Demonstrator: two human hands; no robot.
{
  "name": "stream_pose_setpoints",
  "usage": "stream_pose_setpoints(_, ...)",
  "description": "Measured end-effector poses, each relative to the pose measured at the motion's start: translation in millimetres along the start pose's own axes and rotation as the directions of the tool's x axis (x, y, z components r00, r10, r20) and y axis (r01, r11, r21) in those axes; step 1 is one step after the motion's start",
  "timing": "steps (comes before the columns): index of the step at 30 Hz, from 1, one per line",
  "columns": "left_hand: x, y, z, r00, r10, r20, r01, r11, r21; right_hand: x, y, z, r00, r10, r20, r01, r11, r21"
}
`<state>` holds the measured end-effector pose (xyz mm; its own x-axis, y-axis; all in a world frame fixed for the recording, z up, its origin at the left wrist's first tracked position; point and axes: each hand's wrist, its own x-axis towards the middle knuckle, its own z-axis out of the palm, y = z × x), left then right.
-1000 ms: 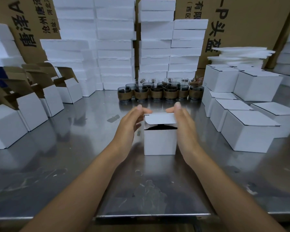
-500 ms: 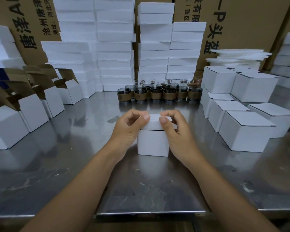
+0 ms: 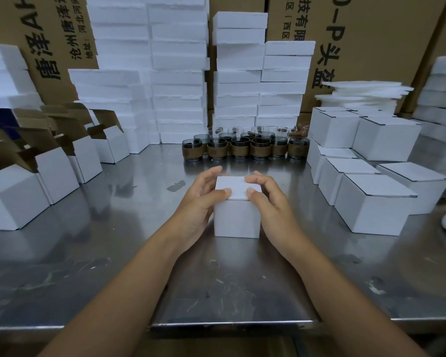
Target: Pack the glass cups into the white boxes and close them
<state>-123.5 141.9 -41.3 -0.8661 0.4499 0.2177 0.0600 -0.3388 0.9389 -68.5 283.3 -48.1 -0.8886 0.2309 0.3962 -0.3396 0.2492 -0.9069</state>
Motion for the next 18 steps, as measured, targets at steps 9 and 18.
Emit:
stream_pose_setpoints(9, 3, -2, 0, 0.997, -0.01, -0.08, 0.013, 0.999, 0.033, -7, 2, 4, 0.986, -0.136, -0.1, 0.105, 0.957, -0.271)
stream_pose_setpoints(18, 8, -2, 4, 0.99, 0.003, -0.14, 0.001, 1.0, 0.026, -8, -16, 17, 0.993, -0.116, -0.015, 0.076, 0.739, -0.67)
